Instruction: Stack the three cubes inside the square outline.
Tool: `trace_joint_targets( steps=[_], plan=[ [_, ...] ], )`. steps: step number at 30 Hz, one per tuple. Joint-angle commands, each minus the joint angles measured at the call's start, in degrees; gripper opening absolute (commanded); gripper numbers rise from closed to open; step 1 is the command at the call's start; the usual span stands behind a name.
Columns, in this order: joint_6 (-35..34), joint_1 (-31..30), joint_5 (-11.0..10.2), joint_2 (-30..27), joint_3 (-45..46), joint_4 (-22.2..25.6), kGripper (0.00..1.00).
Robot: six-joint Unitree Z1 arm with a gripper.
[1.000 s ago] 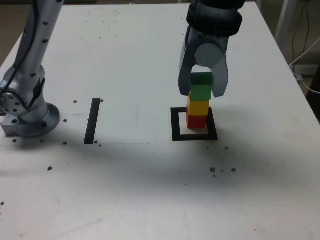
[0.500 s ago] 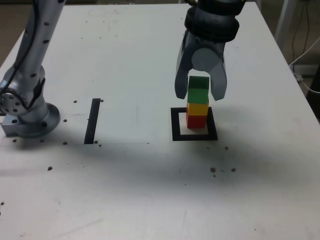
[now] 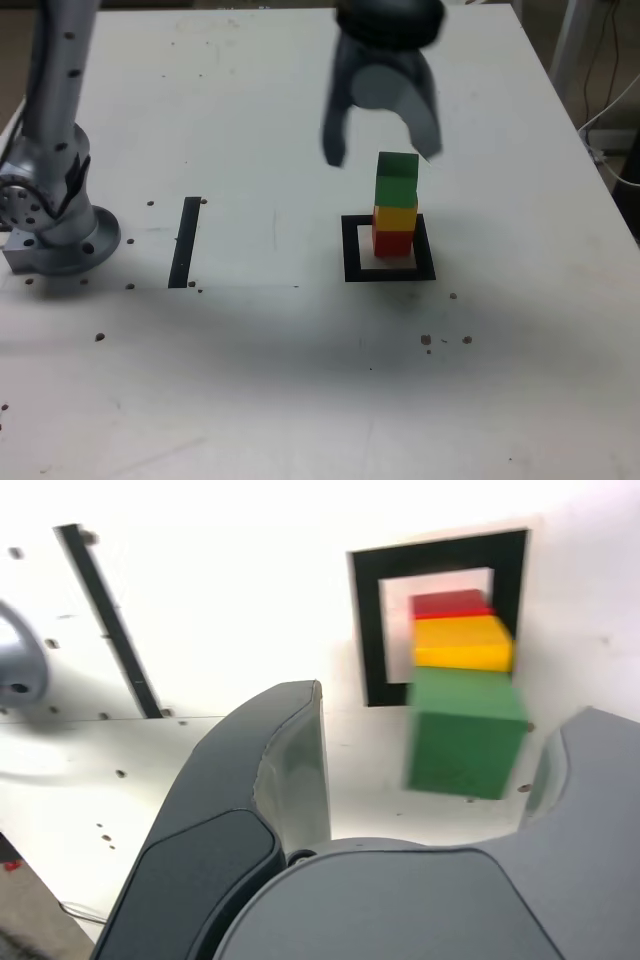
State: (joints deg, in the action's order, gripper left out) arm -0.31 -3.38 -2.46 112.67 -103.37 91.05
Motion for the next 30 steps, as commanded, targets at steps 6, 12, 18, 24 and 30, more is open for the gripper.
trace_joint_targets(
  steps=[6, 12, 18, 24, 30],
  plan=[
    [-2.44, 0.21, -0.61, -8.43, 13.11, -1.89, 1.00],
    [-4.13, 0.21, 0.10, -14.06, 26.80, -9.13, 1.00],
    [-5.48, 0.21, 1.83, -18.87, 39.38, -16.44, 1.00],
    [-5.80, 0.21, 3.87, -20.41, 48.20, -22.99, 1.00],
    [-5.84, 0.21, 5.47, -20.31, 54.32, -27.96, 1.00]
  ],
)
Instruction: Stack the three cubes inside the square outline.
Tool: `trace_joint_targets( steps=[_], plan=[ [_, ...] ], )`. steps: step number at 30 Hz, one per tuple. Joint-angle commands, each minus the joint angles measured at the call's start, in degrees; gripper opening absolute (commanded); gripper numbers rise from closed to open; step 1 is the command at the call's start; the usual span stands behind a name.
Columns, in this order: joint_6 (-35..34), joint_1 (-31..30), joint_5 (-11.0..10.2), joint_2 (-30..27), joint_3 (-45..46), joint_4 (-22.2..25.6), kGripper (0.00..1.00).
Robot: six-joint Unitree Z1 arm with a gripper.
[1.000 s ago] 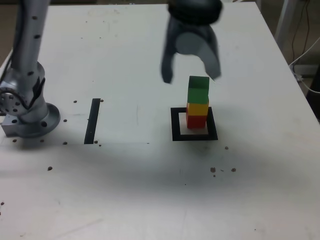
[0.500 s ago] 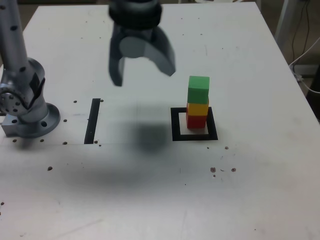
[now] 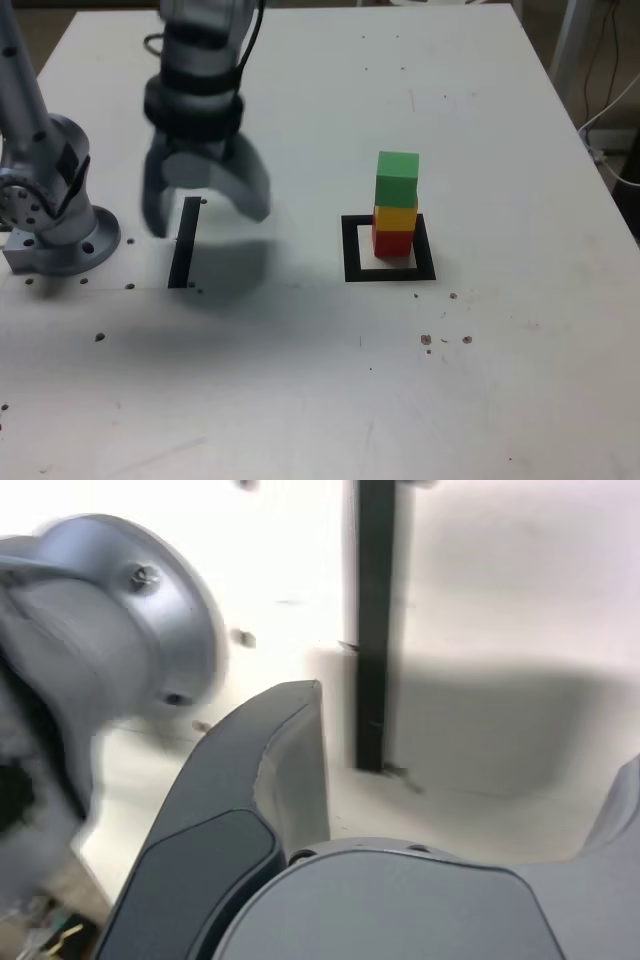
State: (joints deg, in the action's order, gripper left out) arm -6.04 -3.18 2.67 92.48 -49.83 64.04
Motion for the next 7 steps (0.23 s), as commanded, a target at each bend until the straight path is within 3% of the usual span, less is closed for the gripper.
trace_joint_targets(
  steps=[1, 7],
  plan=[
    [-0.11, 0.01, 0.45, -0.11, 1.18, -1.29, 1.00],
    [-0.11, 0.01, 0.73, 0.00, 1.86, -2.14, 1.00]
  ],
)
